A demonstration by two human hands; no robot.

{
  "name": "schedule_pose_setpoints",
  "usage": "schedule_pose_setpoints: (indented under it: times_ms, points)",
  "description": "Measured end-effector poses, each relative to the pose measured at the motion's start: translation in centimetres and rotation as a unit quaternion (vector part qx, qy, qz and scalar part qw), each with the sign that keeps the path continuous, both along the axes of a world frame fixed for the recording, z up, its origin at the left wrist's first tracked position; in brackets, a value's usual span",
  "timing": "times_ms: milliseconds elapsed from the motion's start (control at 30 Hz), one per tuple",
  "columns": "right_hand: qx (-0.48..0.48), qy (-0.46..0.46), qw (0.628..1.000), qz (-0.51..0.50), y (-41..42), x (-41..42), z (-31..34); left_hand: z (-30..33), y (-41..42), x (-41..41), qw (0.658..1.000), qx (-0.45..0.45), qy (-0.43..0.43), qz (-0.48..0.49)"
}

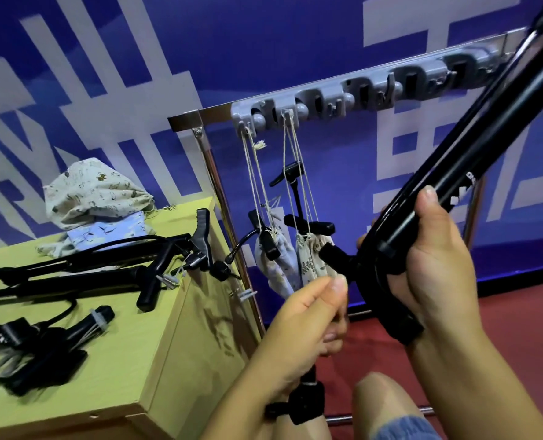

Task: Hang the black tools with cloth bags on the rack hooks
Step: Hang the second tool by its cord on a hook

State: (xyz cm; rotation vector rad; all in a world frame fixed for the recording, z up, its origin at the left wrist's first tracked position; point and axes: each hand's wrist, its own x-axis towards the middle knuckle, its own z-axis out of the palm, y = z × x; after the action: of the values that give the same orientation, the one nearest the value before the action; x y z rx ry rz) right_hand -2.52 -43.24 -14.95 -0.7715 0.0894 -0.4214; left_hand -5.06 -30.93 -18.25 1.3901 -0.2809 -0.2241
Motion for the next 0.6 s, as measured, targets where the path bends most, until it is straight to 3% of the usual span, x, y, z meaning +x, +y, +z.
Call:
schedule_pose_setpoints:
  times_ms: [67,167,267,433,600]
  points:
    - [0.025,0.018,0.999,-0.013,0.0,0.1,-0.3,-0.1,0.7,0.3,1.000,-0.026,-0.009,0.008]
    - [0.091,0.027,0.995,-0.010,-0.1,-0.2,-0.9,0.9,2.2,1.2,0.985,-0.154,0.030,-0.067]
    - [0.124,0.016,0.989,0.082,-0.2,-0.6,-1.8,2.0,2.5,2.1,0.957,-0.246,0.067,-0.138]
    - [0.003,0.118,0.944,0.308,-0.7,-2.1,-3.7,3.7,0.8,2.6,0.944,-0.309,0.079,-0.087]
    - [-0.197,0.014,0.914,0.354,-1.6,-3.2,-4.1,3.4,-0.3,2.9,0.946,-0.301,0.106,-0.050]
